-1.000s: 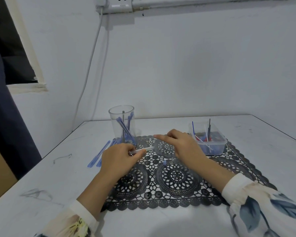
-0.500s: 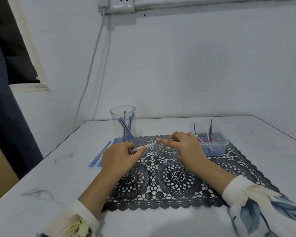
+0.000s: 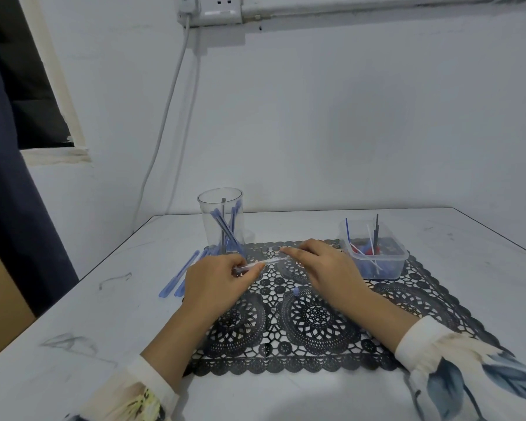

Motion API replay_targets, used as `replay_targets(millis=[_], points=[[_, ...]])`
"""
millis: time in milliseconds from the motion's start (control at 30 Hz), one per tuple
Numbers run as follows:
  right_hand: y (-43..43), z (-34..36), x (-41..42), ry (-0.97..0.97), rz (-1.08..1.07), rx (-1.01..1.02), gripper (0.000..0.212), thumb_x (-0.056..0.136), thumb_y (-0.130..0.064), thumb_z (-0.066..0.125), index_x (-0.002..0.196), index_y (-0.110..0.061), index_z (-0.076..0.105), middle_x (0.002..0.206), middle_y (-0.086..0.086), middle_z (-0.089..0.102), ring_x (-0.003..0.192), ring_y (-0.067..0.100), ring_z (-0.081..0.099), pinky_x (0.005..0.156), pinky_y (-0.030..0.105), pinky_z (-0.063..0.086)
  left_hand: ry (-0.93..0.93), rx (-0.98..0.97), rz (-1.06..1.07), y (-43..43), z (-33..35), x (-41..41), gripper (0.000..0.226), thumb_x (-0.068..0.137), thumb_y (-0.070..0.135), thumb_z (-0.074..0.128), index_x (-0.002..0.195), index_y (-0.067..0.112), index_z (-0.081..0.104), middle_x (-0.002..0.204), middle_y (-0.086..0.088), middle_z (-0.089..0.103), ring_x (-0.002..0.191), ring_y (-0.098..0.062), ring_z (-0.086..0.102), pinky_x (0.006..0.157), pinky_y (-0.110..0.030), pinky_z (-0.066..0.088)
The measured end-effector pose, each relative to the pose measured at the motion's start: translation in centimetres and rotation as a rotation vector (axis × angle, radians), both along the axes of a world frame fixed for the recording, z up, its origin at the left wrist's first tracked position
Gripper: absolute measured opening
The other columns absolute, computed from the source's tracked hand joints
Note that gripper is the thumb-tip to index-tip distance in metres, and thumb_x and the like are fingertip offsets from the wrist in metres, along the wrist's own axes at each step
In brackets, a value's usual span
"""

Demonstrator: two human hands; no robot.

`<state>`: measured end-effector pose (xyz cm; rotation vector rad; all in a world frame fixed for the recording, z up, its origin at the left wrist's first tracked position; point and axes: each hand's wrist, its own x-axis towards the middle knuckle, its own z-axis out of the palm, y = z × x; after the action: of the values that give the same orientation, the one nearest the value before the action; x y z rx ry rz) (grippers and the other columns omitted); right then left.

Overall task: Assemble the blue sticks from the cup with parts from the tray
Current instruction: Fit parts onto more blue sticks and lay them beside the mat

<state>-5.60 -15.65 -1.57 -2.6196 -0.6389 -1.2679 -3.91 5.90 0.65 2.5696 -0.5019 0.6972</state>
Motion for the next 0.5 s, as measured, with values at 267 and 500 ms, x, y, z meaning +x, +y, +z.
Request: replay_targets(millis=[267, 500], points=[[0.01, 0.06, -0.27, -0.028, -0.193, 0.134, 0.029, 0.082, -0.043, 0.061, 0.09, -0.018, 0.073, 0.076, -0.002, 0.064, 0.064, 0.012, 0.059, 0.046, 0.021, 0.047, -0.016, 0.008, -0.008, 0.09, 0.13, -0.15, 0.043, 0.082, 0.063, 0.046, 0.068, 0.028, 0.064, 0.048, 0.012, 0.048, 0.051, 0.002, 0.044, 0.05, -0.018, 0.032], [0.38, 0.52, -0.69, -0.105, -0.215, 0.129, 0.043, 0.079, -0.055, 0.05, 0.076, -0.021, 0.075, 0.066, -0.004, 0.064, 0.061, 0.012, 0.059, 0.049, 0.019, 0.042, -0.015, 0.024, -0.024, -0.12, 0.16, -0.29, 0.043, 0.082, 0.064, 0.047, 0.071, 0.027, 0.065, 0.047, 0.012, 0.047, 0.05, -0.001, 0.043, 0.048, -0.02, 0.032]])
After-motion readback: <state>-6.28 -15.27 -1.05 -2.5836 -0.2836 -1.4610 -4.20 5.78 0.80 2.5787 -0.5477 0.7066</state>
